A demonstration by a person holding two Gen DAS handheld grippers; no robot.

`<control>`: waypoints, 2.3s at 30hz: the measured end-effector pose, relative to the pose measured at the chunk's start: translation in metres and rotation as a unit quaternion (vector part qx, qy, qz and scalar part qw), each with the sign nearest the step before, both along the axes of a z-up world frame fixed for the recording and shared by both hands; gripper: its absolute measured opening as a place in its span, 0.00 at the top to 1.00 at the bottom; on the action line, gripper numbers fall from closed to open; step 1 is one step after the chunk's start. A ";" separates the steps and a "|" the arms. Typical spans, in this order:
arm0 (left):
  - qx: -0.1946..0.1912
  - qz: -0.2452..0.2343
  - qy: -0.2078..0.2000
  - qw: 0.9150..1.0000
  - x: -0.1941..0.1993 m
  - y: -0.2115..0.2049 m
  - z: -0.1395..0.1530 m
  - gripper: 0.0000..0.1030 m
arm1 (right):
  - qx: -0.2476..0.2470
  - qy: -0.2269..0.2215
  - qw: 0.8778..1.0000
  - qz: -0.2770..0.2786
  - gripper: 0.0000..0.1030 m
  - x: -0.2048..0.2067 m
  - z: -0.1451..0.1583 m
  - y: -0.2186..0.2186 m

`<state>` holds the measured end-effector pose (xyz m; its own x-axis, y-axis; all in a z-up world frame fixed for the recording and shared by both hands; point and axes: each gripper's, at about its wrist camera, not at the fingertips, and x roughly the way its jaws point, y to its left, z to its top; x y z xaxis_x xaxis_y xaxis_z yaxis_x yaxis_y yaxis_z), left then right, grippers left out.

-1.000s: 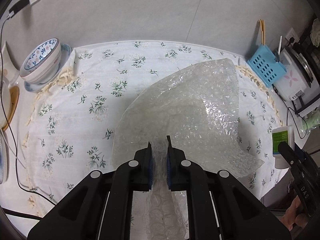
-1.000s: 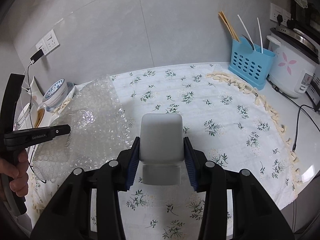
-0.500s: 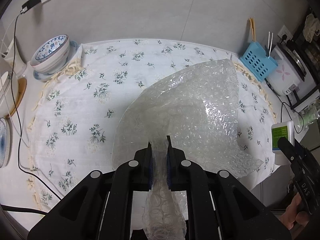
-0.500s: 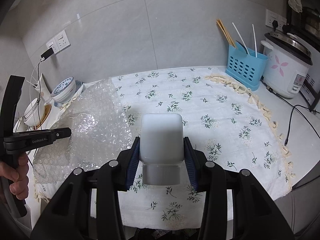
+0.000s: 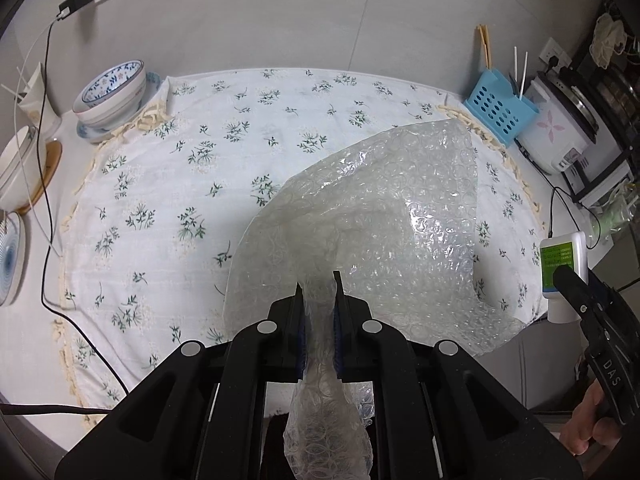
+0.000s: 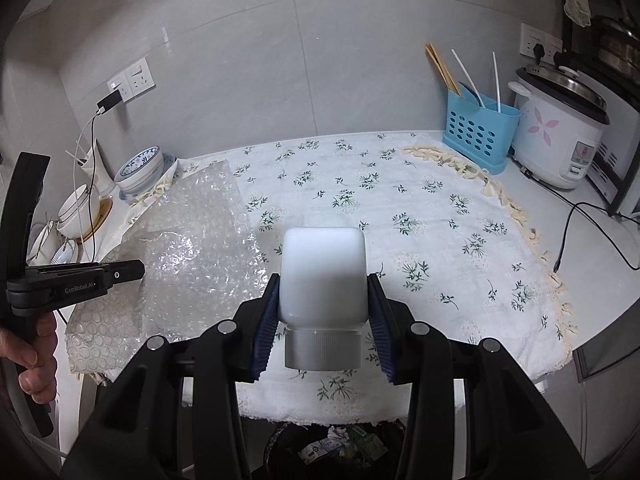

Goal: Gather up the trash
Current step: 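Carry the bubble wrap and pill bottle with both grippers to the bin, then open the left gripper over the bin while the right gripper drops the bottle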

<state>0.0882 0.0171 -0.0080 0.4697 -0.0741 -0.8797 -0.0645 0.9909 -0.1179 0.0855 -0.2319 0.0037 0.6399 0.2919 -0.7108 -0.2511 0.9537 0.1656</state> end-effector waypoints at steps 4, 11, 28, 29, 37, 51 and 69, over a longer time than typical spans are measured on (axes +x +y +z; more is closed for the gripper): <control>0.001 -0.002 -0.002 1.000 -0.013 -0.006 0.002 0.91 | -0.003 -0.003 1.000 0.001 0.61 -0.012 0.001 -0.004; 0.002 -0.004 -0.005 1.000 -0.035 -0.016 0.003 0.91 | -0.004 -0.002 1.000 0.001 0.61 -0.035 0.000 -0.011; 0.002 -0.011 0.011 1.000 -0.094 -0.047 -0.018 0.91 | -0.012 0.013 1.000 0.011 0.61 -0.093 -0.021 -0.032; 0.001 -0.011 0.013 1.000 -0.097 -0.049 -0.021 0.91 | -0.014 0.015 1.000 0.012 0.61 -0.096 -0.024 -0.033; -0.003 -0.019 0.034 0.999 -0.124 -0.068 -0.045 0.91 | -0.023 0.033 0.999 0.022 0.61 -0.120 -0.043 -0.039; 0.003 -0.040 0.077 0.996 -0.158 -0.098 -0.101 0.91 | -0.036 0.074 0.997 0.014 0.61 -0.148 -0.093 -0.056; 0.031 -0.052 0.121 0.991 -0.154 -0.133 -0.189 0.91 | -0.054 0.127 0.990 -0.009 0.61 -0.155 -0.154 -0.082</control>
<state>-0.0658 -0.1160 -0.1968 0.2364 -0.0535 -0.9702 0.0187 0.9985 -0.0505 -0.0700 -0.3143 -0.1508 0.4409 0.1954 -0.8760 -0.1975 0.9732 0.1177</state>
